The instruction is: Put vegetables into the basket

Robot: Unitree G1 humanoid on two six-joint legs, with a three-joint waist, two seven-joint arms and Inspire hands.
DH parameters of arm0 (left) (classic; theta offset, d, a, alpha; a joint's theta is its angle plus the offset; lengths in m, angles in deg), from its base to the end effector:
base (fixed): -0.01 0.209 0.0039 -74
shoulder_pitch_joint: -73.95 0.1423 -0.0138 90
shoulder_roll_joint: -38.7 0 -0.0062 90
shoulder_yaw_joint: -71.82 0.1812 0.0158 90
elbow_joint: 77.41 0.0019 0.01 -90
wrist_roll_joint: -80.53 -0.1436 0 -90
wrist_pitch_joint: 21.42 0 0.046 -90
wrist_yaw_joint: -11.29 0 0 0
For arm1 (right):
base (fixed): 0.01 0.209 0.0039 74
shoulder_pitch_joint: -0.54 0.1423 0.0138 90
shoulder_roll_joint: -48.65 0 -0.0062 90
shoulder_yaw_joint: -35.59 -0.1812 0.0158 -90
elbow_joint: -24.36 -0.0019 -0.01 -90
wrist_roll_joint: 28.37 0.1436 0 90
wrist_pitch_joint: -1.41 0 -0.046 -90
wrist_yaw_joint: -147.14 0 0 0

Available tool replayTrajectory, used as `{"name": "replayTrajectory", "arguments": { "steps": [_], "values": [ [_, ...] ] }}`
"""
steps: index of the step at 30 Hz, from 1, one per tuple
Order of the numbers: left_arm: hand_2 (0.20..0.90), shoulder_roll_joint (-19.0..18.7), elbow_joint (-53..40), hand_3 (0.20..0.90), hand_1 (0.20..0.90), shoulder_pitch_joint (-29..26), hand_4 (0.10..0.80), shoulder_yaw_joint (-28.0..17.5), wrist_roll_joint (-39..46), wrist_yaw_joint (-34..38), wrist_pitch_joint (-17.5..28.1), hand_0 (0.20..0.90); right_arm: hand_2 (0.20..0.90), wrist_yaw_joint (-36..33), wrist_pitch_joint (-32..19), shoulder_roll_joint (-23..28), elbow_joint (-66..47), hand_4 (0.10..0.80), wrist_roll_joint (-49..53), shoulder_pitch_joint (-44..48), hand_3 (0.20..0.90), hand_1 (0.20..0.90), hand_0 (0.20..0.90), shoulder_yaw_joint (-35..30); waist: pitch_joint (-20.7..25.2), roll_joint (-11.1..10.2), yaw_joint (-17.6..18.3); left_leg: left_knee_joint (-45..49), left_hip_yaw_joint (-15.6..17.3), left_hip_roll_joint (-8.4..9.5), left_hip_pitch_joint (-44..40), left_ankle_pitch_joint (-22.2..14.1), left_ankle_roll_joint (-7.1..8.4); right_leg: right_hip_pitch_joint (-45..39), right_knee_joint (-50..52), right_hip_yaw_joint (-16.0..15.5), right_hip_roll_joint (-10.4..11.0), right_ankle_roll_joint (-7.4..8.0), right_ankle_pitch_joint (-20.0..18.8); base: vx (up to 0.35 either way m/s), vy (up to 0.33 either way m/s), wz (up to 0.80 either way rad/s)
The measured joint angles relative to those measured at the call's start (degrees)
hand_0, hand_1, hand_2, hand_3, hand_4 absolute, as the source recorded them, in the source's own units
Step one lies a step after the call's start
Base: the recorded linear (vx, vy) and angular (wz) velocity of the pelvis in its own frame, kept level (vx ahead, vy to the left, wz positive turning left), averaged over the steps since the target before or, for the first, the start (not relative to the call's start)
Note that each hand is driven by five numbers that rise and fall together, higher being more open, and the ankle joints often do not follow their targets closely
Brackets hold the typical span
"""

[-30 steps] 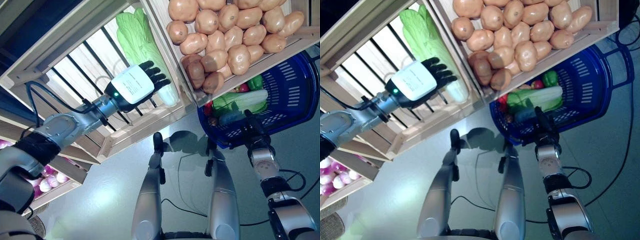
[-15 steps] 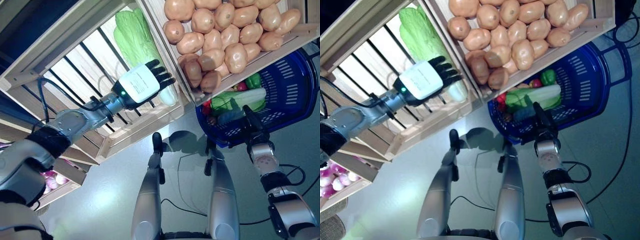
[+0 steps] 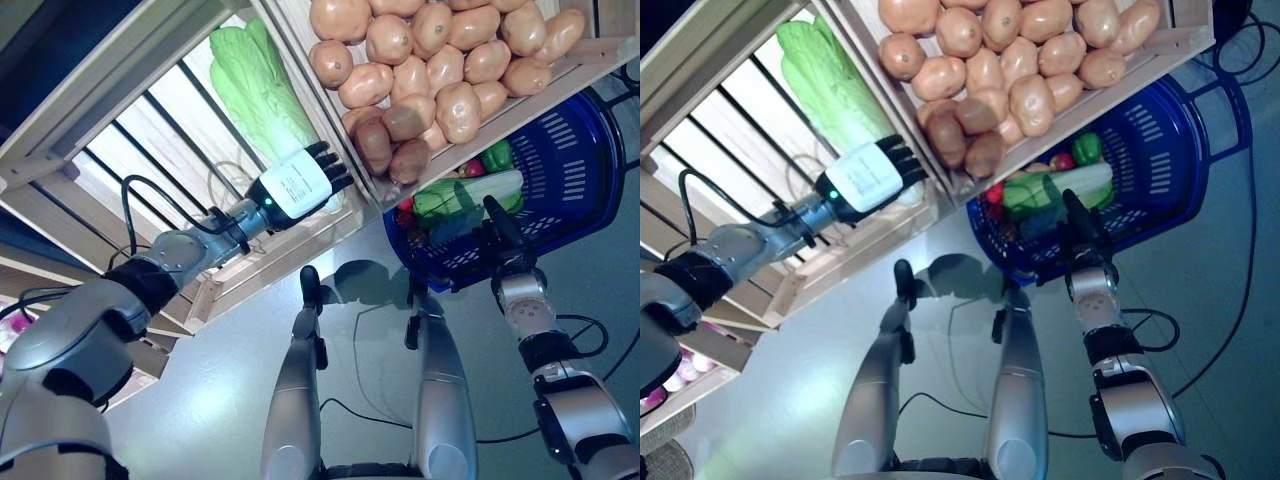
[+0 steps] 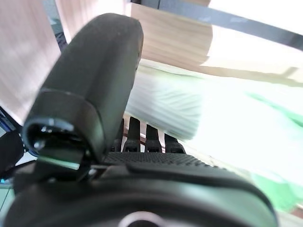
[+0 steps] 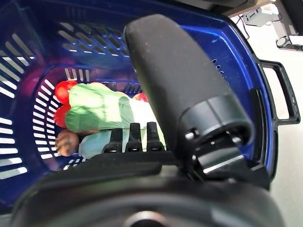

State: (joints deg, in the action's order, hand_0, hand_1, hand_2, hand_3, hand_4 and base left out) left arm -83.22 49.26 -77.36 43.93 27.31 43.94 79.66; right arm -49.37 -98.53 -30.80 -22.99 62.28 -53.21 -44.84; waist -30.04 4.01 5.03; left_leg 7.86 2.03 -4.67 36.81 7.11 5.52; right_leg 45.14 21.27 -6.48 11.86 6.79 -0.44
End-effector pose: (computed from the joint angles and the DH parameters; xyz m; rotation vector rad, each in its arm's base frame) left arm 0.3380 0.2003 0.1620 2.0613 -0.9153 -0.2521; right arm 0.3160 -0.2328 0.0925 1.0477 0.0828 -0.4506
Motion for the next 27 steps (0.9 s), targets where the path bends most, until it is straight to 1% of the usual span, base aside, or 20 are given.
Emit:
{"name": "replayTrajectory", "arguments": {
  "steps": [4, 7, 11, 13, 14, 17, 18, 20, 22, 23, 25, 27],
  "values": [
    [0.3, 0.81, 0.8, 0.3, 0.3, -0.28, 0.4, -0.01, 0.55, 0.35, -1.22, 0.3, 0.9, -0.01, 0.0, -0.18, -0.02, 0.8, 0.01, -0.04, 0.9, 0.9, 0.9, 0.24, 0.01, -0.1, 0.27, 0.07, 0.07, -0.1, -0.16, -0.02, -0.02, -0.22, 0.0, -0.03, -0.09, -0.07, -0.16, 0.0, 0.0, 0.0],
    [0.3, 2.24, 2.76, 0.3, 0.3, -0.08, 0.4, 0.02, 1.7, 0.7, -1.51, 0.3, 0.9, 0.02, 0.0, -0.32, -0.03, 0.8, 0.03, -0.24, 0.9, 0.9, 0.9, 0.28, 0.03, -0.54, 0.25, 0.17, 0.07, -0.11, -1.0, -0.03, -0.03, -1.17, -0.01, -0.04, -0.11, -0.1, -0.21, 0.0, 0.0, 0.0],
    [0.3, 2.29, 3.96, 0.3, 0.3, 1.64, 0.4, -0.42, 2.31, 3.54, -0.45, 0.3, 0.9, 0.32, -0.04, -0.73, -0.37, 0.8, -0.07, -1.39, 0.9, 0.9, 0.9, 0.47, 0.03, -1.08, 0.17, 0.04, 0.08, -0.19, -3.46, -0.12, -0.07, -3.66, -0.37, -0.11, -0.22, -0.1, -0.24, 0.008, 0.021, -0.02],
    [0.3, 1.95, 3.55, 0.3, 0.3, 4.49, 0.4, -2.73, 2.33, 6.75, 1.06, 0.3, 0.9, 0.43, -0.11, -0.88, -1.68, 0.8, -0.23, -2.9, 0.9, 0.9, 0.9, 0.53, 0.04, -1.1, -0.1, -0.58, 0.28, -0.23, -5.87, -0.22, -0.19, -6.16, -1.37, -0.09, -0.31, 0.02, -0.29, 0.015, 0.033, -0.06],
    [0.3, 1.73, 3.17, 0.3, 0.3, 5.08, 0.4, -3.23, 2.31, 7.62, 1.39, 0.3, 0.9, 0.51, -0.21, -0.87, -2.14, 0.8, -0.23, -3.46, 0.9, 0.9, 0.9, 0.54, 0.04, -1.1, -0.1, -0.62, 0.28, -0.23, -6.4, -0.24, -0.22, -6.83, -1.54, -0.12, -0.31, 0.08, -0.33, 0.035, 0.037, -0.04],
    [0.3, -0.58, -1.13, 0.3, 0.3, 7.56, 0.4, -6.87, 2.29, 10.87, 3.44, 0.3, 0.9, 1.77, -0.97, -0.87, -4.24, 0.8, -0.63, -6.13, 0.9, 0.9, 0.9, 0.52, 0.05, -1.11, -0.47, -0.95, 0.28, -0.15, -8.72, -0.49, -0.58, -9.77, -3.25, -0.19, -0.35, 0.42, -0.62, 0.033, 0.027, 0.0],
    [0.3, -1.06, -2.07, 0.3, 0.3, 7.83, 0.4, -7.36, 2.29, 11.62, 3.65, 0.3, 0.9, 2.0, -1.27, -0.86, -4.94, 0.8, -0.78, -6.77, 0.9, 0.9, 0.9, 0.52, 0.05, -1.11, -0.6, -1.03, 0.32, -0.14, -9.05, -0.59, -0.74, -10.2, -3.45, -0.18, -0.34, 0.53, -0.71, 0.07, 0.038, -0.02],
    [0.3, -2.61, -5.56, 0.3, 0.3, 9.3, 0.4, -10.39, 2.32, 13.47, 4.47, 0.3, 0.9, 2.42, -1.8, -0.88, -6.55, 0.8, -2.77, -8.51, 0.9, 0.9, 0.9, 0.48, 0.06, -1.09, -1.43, -1.61, 0.4, -0.03, -10.52, -0.5, -0.64, -11.83, -4.31, -0.16, -0.34, 0.62, -0.93, 0.078, 0.045, -0.01],
    [0.3, -4.18, -9.26, 0.3, 0.3, 13.06, 0.4, -14.83, 2.87, 13.81, 5.26, 0.3, 0.9, 2.59, -1.91, -1.45, -8.68, 0.8, -4.83, -10.27, 0.9, 0.9, 0.9, 0.44, 0.06, -1.09, -1.47, -2.55, 0.47, -0.05, -12.2, -0.46, -0.62, -13.35, -5.02, -0.25, -0.38, 0.8, -1.05, 0.087, 0.046, -0.04],
    [0.3, -4.9, -11.7, 0.3, 0.3, 16.7, 0.4, -18.43, 4.7, 14.48, 6.1, 0.3, 0.9, 2.98, -1.93, -1.74, -10.63, 0.8, -6.66, -11.93, 0.9, 0.9, 0.9, 0.43, 0.08, -1.07, -1.53, -3.3, 0.69, -0.11, -13.86, -0.5, -0.67, -14.99, -5.83, -0.3, -0.47, 0.91, -1.09, 0.075, 0.031, -0.08],
    [0.3, -4.79, -14.67, 0.3, 0.3, 21.33, 0.4, -23.85, 7.59, 14.57, 7.46, 0.3, 0.9, 3.46, -2.1, -1.94, -13.32, 0.8, -10.25, -14.09, 0.9, 0.9, 0.9, 0.12, 0.08, -1.06, -1.69, -4.34, 0.84, -0.13, -16.04, -0.49, -0.68, -17.25, -6.98, -0.43, -0.53, 1.17, -1.26, 0.099, 0.012, -0.03],
    [0.3, -3.0, -19.07, 0.3, 0.3, 28.72, 0.4, -32.24, 12.89, 14.36, 9.53, 0.3, 0.9, 4.53, -2.86, -2.11, -17.71, 0.8, -15.76, -17.6, 0.9, 0.9, 0.9, -0.3, 0.12, -1.01, -2.05, -5.1, 0.86, -0.17, -18.23, -0.59, -0.81, -19.86, -8.58, -0.74, -0.62, 1.43, -1.44, 0.12, -0.004, 0.0]
  ]
}}
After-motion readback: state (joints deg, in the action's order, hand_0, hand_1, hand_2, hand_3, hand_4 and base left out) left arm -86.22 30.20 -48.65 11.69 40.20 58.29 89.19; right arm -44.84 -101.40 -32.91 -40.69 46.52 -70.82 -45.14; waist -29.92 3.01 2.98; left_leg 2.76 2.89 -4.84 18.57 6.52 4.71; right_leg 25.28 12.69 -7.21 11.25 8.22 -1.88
